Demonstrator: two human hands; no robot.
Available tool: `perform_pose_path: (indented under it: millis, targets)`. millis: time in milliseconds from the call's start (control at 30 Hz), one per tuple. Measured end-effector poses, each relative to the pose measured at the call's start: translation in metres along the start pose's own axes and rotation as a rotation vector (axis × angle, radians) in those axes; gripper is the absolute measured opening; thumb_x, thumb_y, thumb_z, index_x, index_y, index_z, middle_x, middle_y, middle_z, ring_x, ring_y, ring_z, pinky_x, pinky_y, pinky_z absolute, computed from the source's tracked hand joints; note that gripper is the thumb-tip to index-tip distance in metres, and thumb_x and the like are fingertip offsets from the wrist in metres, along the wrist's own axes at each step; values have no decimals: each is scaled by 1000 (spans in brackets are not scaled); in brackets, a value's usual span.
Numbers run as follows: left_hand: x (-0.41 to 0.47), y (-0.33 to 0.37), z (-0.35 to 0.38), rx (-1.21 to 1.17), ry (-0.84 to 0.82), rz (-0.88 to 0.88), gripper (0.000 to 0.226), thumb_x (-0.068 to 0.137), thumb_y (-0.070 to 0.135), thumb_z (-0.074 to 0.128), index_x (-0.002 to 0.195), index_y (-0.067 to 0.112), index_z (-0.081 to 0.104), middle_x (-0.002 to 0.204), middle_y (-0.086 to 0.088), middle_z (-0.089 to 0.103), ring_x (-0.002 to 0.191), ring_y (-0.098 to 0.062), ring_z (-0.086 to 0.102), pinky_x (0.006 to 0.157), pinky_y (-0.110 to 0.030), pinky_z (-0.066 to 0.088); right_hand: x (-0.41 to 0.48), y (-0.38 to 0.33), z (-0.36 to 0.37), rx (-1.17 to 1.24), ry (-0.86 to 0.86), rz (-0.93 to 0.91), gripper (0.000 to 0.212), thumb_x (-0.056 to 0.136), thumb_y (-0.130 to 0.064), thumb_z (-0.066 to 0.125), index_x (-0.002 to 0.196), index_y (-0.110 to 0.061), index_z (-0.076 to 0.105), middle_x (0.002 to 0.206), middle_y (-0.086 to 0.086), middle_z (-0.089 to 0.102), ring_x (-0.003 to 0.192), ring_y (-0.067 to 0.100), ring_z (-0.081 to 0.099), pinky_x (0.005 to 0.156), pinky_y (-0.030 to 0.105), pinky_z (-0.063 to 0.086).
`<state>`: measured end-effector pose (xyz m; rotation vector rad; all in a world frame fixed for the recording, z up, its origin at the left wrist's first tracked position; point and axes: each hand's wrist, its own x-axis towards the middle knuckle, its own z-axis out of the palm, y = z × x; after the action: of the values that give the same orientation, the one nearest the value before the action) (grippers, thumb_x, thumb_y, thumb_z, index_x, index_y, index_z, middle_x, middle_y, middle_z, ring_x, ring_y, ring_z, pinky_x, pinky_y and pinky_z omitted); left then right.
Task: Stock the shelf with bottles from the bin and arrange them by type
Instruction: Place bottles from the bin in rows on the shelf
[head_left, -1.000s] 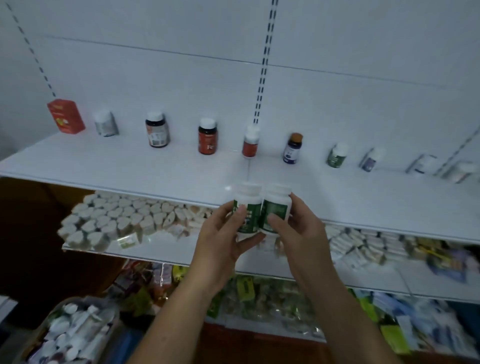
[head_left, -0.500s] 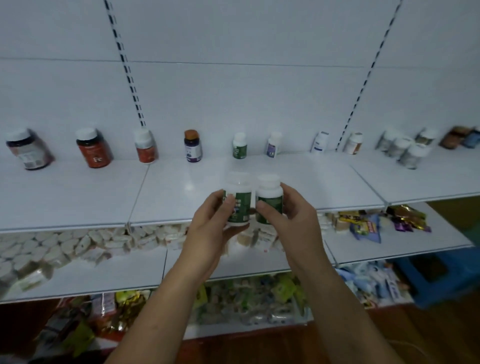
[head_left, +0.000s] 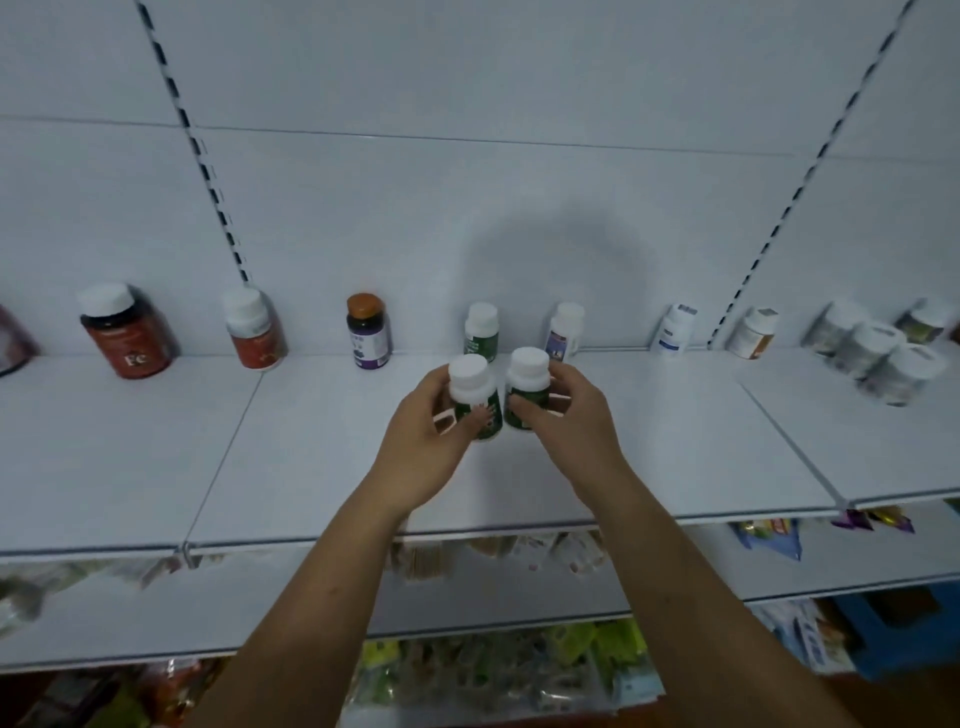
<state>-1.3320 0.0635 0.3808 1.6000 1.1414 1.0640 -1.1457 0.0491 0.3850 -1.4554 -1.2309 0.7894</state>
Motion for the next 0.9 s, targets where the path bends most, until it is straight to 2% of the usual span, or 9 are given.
perform_pose_path:
  millis: [67,167,233,333,400,500,600,733,900]
  targets:
    - [16,-7,-2,38,-9,4,54,100,20,71,150,27,51,140,12,65,126,-5,62,112,-33,51,22,7,7,-32,-15,5,50,86,-14,83,125,-35,60,114,-12,68,105,9,67,79,14,51]
    - [34,-17,-6,88,-64,-3,56,101,19,69,153,27,48,145,11,61,131,-8,59,114,-35,50,48,13,15,-60,-35,-4,46,83,-14,85,117,-33,61,105,-23,65,99,-3,63,76,12,47]
    - [39,-25,-5,124,-125,2,56,101,17,68,152,28,48,145,12,61,132,-5,58,114,-35,49,59,20,19,-53,-52,-7,45,82,-15,86,116,-31,62,108,-20,68,101,-2,64,81,17,52]
    - [40,-34,1,128,-153,6,57,101,13,69,151,31,48,144,17,59,130,1,57,114,-32,49,73,30,24,-13,-82,15,46,81,-16,85,122,-28,68,117,-10,73,107,6,69,96,33,58]
    - [39,-37,7,97,-130,5,62,101,15,69,154,35,43,149,19,55,136,-1,54,116,-35,47,79,34,25,18,-112,8,46,81,-19,83,124,-29,70,118,-9,76,108,8,71,99,41,58]
    - [41,-37,17,122,-109,38,66,103,17,64,160,35,34,154,16,51,142,-5,49,119,-41,44,84,33,27,58,-171,-1,37,86,-20,76,121,-29,73,116,-9,77,109,9,72,100,44,57]
    - [46,-36,25,136,-100,44,71,104,11,59,165,29,26,158,7,49,144,-12,49,119,-47,44,89,34,30,21,-186,-7,27,90,-18,66,113,-28,76,109,-8,78,104,9,73,98,43,58]
    - [51,-39,33,139,-92,39,85,104,7,57,168,34,8,167,12,36,151,-5,39,124,-46,37,96,40,32,9,-190,-11,30,98,-11,59,115,-28,77,110,-10,78,104,7,72,95,36,58]
    - [53,-40,39,148,-46,88,82,102,-1,57,168,24,15,170,9,29,156,-8,30,127,-48,30,101,45,33,26,-164,-19,29,100,-12,59,118,-26,76,110,-13,77,101,0,71,87,21,54]
